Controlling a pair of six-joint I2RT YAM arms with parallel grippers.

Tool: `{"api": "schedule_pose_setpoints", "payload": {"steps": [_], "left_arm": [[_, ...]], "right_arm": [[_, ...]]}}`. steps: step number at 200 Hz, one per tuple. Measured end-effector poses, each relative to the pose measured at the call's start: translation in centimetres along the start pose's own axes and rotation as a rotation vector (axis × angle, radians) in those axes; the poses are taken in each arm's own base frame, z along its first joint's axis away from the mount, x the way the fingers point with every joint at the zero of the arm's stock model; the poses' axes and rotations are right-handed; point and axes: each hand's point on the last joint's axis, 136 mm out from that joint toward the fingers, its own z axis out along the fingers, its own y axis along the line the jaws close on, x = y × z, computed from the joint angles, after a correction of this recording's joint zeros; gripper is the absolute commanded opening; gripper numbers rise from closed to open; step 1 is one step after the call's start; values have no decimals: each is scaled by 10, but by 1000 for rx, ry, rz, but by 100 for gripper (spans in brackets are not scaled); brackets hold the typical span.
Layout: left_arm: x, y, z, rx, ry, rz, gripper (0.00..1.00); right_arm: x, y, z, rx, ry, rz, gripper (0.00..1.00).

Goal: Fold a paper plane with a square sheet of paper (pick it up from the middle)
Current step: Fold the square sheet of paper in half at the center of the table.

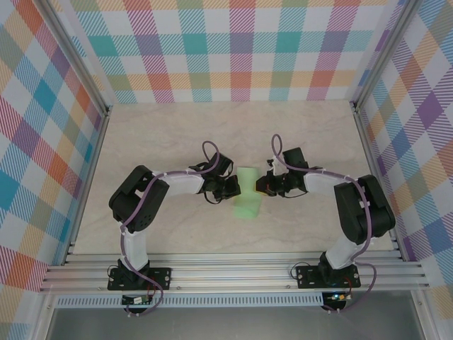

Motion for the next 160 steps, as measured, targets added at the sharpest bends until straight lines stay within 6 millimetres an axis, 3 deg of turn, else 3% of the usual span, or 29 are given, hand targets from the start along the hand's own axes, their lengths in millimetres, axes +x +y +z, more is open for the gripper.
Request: {"api": "schedule_pose_setpoints", "payload": {"steps": [26,79,134,160], "left_arm": [[0,0,0,0,0,0,0],[0,0,0,0,0,1,0],[0,0,0,0,0,4,0],[0,0,0,0,1,4,0]], "right_arm": [[8,-7,3,-2,10,20,6],[34,-43,20,40,82,107,7],[33,-42,18,43,74,90,9],[30,-29,10,13,50,67,9]]}}
